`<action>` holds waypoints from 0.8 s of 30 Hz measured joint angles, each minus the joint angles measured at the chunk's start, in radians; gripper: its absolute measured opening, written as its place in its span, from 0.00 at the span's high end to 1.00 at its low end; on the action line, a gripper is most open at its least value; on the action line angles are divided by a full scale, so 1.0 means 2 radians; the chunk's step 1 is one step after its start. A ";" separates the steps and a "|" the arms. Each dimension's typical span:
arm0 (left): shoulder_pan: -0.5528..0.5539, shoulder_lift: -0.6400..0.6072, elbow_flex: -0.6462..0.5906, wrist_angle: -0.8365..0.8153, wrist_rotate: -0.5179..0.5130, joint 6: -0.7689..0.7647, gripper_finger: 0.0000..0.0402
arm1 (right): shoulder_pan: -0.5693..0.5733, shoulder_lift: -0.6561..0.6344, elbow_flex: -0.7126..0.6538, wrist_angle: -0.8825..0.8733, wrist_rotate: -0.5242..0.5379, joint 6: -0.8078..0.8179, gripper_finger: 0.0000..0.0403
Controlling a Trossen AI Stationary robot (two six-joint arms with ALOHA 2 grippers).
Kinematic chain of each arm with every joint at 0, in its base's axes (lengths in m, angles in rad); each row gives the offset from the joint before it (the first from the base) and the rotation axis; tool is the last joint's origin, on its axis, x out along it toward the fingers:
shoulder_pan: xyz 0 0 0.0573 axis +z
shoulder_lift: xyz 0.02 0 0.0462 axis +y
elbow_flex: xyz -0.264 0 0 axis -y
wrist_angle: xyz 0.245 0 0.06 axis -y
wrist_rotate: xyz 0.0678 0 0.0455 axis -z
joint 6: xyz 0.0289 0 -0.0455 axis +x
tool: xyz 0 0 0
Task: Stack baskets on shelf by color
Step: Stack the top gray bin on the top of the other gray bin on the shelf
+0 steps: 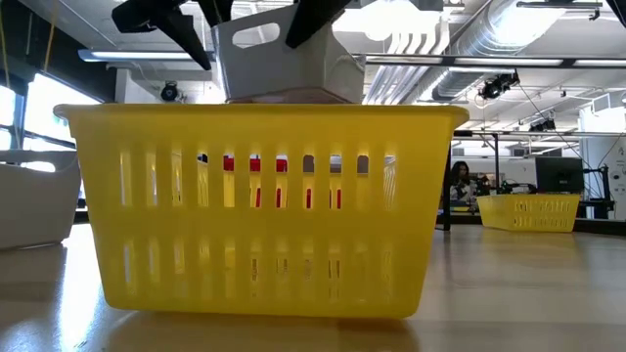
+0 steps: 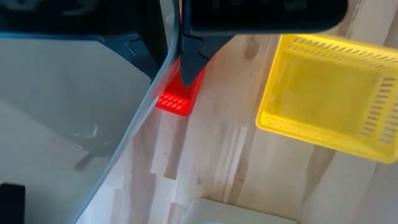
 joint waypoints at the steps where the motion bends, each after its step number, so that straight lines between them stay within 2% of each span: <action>1: 0.005 -0.004 0.000 0.000 0.002 0.012 0.59 | -0.001 0.000 0.000 0.000 0.000 0.005 0.99; 7: 0.033 -0.033 0.000 0.007 0.014 0.095 0.54 | -0.011 0.000 0.001 0.003 0.000 0.048 0.98; 17: 0.088 -0.081 0.000 0.057 0.032 0.251 0.55 | -0.015 0.000 0.000 0.008 -0.006 0.093 0.99; 24: 0.120 -0.113 0.000 0.068 0.053 0.352 0.55 | -0.016 0.000 0.000 0.009 -0.004 0.056 0.99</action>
